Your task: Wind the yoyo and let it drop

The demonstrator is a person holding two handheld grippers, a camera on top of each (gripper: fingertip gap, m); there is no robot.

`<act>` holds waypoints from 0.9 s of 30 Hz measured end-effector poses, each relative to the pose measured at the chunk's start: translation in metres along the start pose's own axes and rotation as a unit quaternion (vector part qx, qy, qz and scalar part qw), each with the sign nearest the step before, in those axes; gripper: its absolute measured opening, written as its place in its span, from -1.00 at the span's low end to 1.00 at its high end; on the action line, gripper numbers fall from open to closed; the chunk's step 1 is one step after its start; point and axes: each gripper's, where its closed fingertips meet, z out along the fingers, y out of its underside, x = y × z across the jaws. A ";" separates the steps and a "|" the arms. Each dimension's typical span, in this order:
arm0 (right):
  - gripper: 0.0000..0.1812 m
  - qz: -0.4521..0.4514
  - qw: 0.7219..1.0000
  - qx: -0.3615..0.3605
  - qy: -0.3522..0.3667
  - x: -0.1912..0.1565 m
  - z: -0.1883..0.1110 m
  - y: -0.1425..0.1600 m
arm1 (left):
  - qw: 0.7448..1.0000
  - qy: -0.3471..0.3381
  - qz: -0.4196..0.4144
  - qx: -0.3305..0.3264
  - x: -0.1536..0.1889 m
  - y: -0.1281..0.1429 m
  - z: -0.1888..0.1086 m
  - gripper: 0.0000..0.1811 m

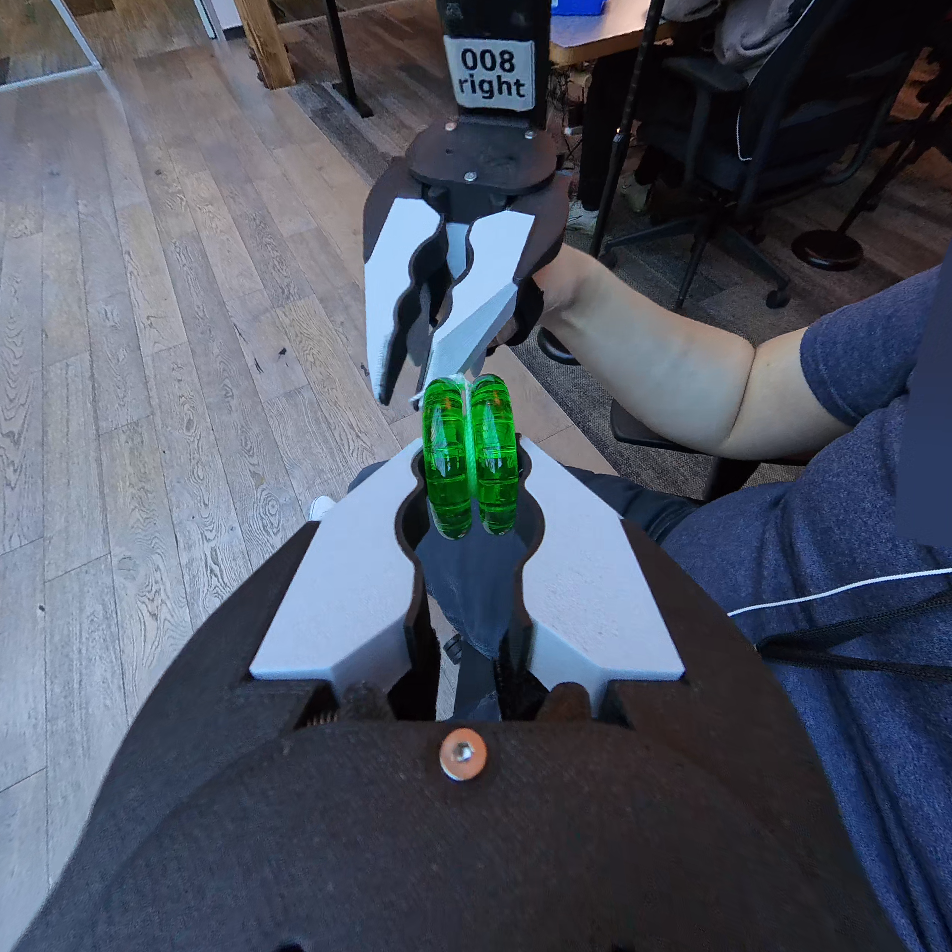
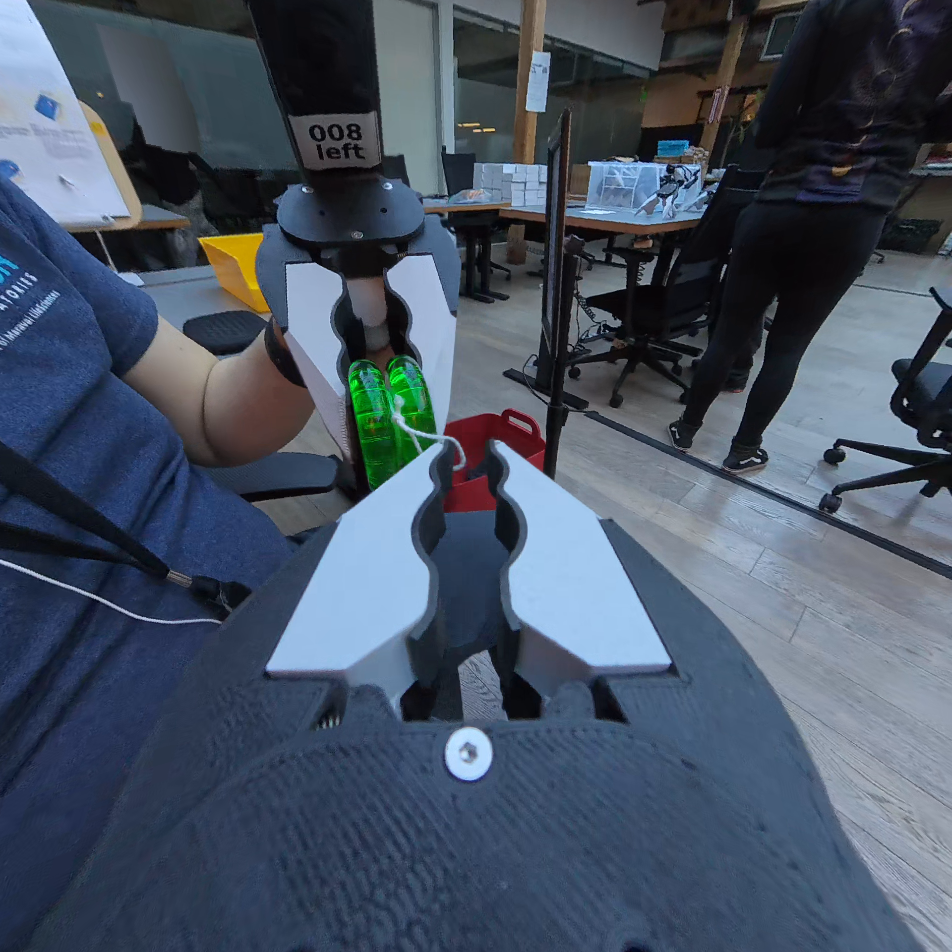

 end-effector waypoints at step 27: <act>-0.91 -0.056 0.993 0.036 -0.098 -0.031 -0.009 -0.001 | 0.998 -0.016 0.059 -0.014 0.010 0.001 0.002 -0.70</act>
